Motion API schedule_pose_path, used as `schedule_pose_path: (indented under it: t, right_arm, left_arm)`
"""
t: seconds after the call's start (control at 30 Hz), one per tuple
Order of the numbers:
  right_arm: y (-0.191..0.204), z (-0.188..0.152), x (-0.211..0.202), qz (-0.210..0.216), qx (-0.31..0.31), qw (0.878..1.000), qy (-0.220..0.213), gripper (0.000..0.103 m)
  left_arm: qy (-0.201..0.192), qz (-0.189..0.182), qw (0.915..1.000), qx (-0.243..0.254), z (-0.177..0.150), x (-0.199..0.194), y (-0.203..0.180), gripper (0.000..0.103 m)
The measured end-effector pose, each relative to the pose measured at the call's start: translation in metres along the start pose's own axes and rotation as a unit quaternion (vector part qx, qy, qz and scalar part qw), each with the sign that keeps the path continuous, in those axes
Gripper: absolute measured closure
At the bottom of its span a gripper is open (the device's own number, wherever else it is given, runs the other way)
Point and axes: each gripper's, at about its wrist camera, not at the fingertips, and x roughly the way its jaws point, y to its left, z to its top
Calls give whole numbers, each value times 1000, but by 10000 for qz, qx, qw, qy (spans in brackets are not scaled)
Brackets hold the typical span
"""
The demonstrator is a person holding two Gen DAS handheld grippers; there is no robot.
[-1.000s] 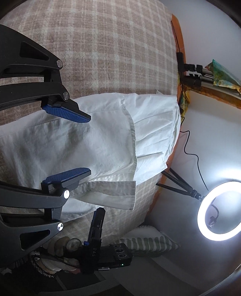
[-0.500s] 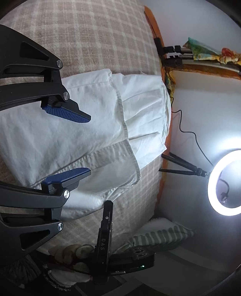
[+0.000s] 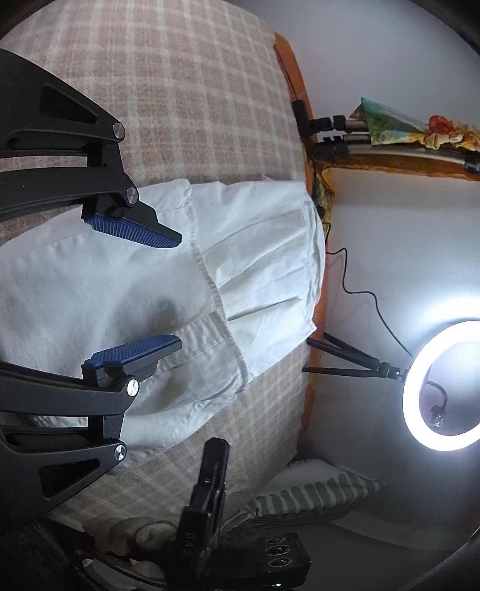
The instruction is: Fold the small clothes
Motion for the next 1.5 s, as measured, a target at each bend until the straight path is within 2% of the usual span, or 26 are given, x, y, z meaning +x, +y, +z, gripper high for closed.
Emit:
schedule_pose_path:
  t: [0.07, 0.17, 0.23, 0.3, 0.43, 0.53, 0.57, 0.63, 0.7, 0.77, 0.83, 0.87, 0.9, 1.0, 1.03, 1.1, 1.17, 1.2, 1.3, 1.5]
  right_arm:
    - [13, 2, 7, -24, -235, 9997, 50, 79]
    - [11, 5, 16, 238, -156, 9995, 169, 79]
    - [8, 6, 20, 199, -172, 9995, 194, 77]
    - [5, 8, 22, 175, -146, 9996, 166, 77]
    - [9, 14, 23, 461, -151, 9987, 140, 77]
    - [24, 12, 31, 645, -416, 9967, 256, 76]
    - [29, 11, 36, 582, -530, 9964, 308, 76]
    - [30, 9, 53, 45, -746, 9961, 467, 75]
    - [19, 7, 73, -408, -689, 9942, 725, 77]
    - [4, 7, 82, -510, -463, 9935, 903, 77]
    - [-2, 10, 80, -428, -408, 9936, 960, 77]
    - [-2, 13, 76, -442, -439, 9935, 953, 72]
    - [-3, 16, 71, -393, -452, 9942, 888, 69]
    - [-12, 31, 57, 98, -403, 9968, 689, 62]
    - [-15, 36, 55, 43, -421, 9972, 623, 60]
    - [-24, 48, 56, -153, -537, 9973, 476, 48]
    - [-38, 63, 65, 15, -558, 9973, 484, 37]
    - [-45, 70, 71, 119, -517, 9972, 519, 37]
    - [-73, 92, 93, 25, -261, 9987, 440, 37]
    - [-124, 125, 134, 505, 501, 9970, 317, 37]
  left_arm:
    - [-101, 37, 9999, -103, 9, -7, 10, 55]
    - [-248, 57, 9992, -318, 16, -15, 28, 55]
    - [-305, 181, 9985, -421, 16, -16, 40, 55]
    - [-306, 233, 9979, -518, 17, -16, 51, 55]
    - [-261, 361, 9977, -510, 22, -12, 64, 56]
    - [-190, 214, 9985, -461, 25, -8, 65, 56]
    - [-141, 204, 9989, -390, 25, -4, 63, 56]
    - [-62, 208, 9993, -307, 23, 4, 61, 56]
    - [70, 174, 9994, -292, 23, 13, 63, 56]
    - [119, 186, 9993, -313, 26, 19, 69, 55]
    - [170, 191, 9990, -371, 35, 25, 78, 49]
    - [190, 165, 9988, -418, 40, 28, 83, 46]
    - [214, 121, 9986, -461, 46, 31, 88, 46]
    - [247, 55, 9980, -578, 66, 45, 104, 46]
    - [245, 22, 9977, -626, 70, 50, 108, 46]
    - [331, -51, 9964, -774, 79, 64, 119, 46]
    - [382, -104, 9959, -807, 87, 80, 126, 46]
    - [501, -214, 9949, -850, 89, 87, 130, 46]
    - [628, -432, 9905, -1142, 95, 110, 141, 46]
    - [727, -659, 9862, -1333, 105, 143, 147, 46]
